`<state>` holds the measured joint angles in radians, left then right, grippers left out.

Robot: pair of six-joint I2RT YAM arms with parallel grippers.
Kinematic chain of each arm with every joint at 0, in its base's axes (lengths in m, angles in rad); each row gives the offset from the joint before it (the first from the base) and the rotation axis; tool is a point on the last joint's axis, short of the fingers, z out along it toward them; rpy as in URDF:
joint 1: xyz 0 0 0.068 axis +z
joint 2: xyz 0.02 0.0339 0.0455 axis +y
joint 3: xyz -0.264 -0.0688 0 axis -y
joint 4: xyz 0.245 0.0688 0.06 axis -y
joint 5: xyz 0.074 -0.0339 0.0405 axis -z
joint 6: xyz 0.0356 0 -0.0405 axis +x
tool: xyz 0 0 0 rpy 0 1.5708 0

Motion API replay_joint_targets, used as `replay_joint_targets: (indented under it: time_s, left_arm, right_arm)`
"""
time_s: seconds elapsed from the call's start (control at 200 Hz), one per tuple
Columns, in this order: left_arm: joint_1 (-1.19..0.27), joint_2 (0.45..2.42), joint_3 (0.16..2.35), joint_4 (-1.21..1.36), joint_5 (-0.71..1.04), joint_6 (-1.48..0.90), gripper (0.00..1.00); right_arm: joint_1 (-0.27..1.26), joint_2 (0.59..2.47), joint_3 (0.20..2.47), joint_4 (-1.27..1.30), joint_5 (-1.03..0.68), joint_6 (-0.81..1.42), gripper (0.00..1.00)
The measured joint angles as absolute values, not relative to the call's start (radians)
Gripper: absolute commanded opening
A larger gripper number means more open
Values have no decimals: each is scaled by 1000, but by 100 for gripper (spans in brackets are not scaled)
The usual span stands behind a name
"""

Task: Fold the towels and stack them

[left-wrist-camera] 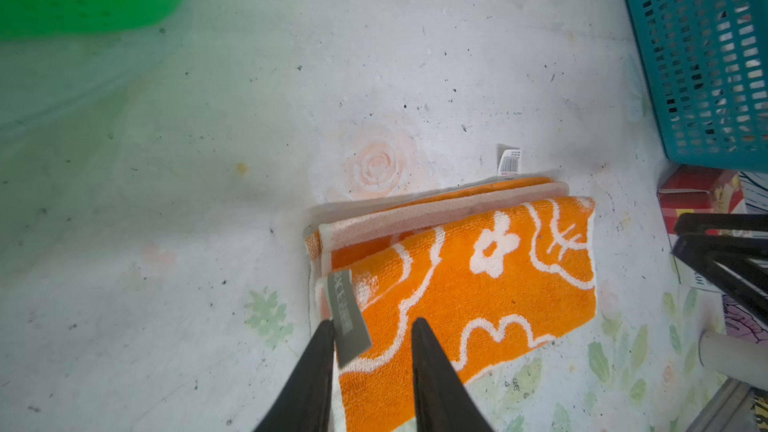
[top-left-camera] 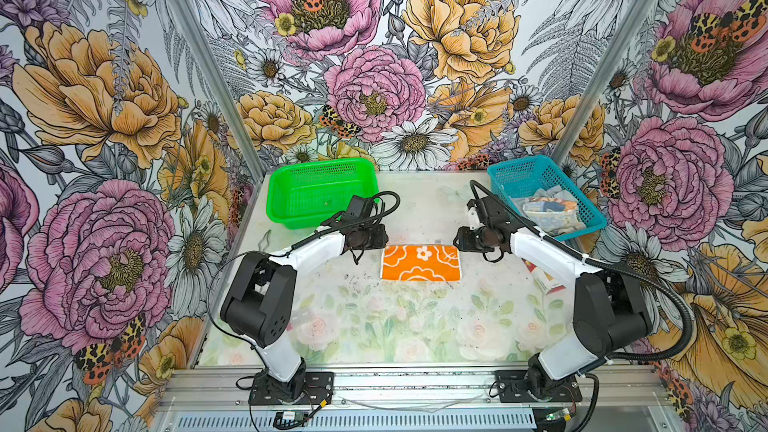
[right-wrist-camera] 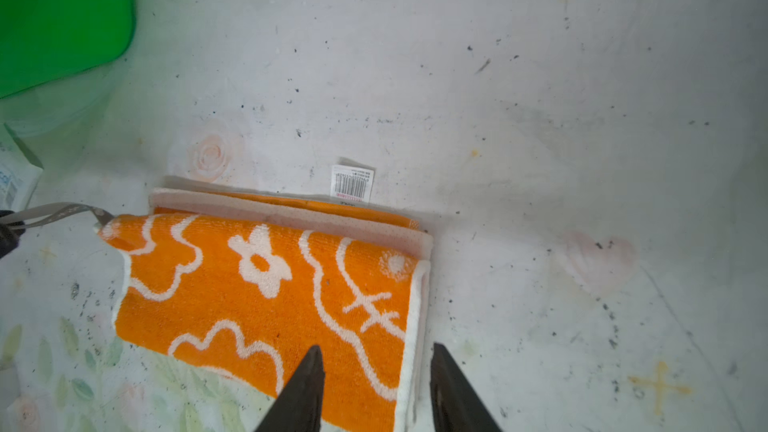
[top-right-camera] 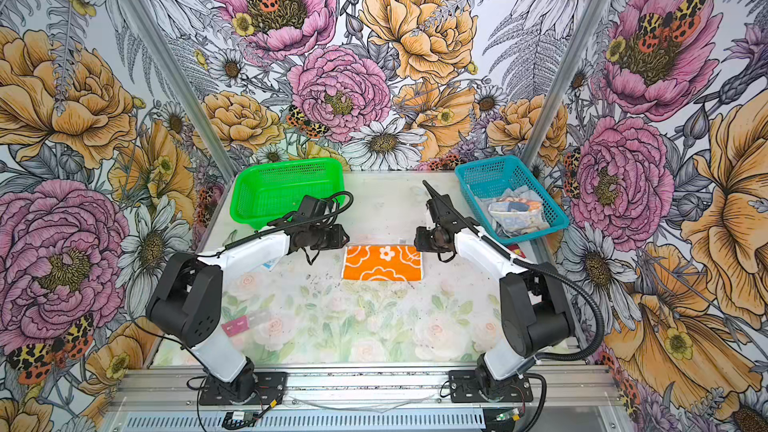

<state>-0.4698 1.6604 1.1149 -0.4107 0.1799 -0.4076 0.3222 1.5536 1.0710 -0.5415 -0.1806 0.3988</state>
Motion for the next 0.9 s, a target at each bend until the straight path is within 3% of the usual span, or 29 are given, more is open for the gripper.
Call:
replay_joint_targets:
  time_s: [0.135, 0.315, 0.57, 0.901]
  left_arm:
    - [-521, 1598, 1041, -373, 167, -409, 33]
    - [-592, 1602, 963, -305, 158, -433, 33]
    - [-577, 1762, 1012, -219, 156, -462, 34]
    - [-500, 1865, 1026, -103, 159, -495, 34]
  right_arm:
    - [386, 1495, 1011, -532, -200, 412, 44]
    - [456, 1594, 972, -464, -243, 456, 44]
    - [443, 1750, 1009, -406, -242, 479, 44]
    - [416, 1794, 1044, -369, -237, 480, 44]
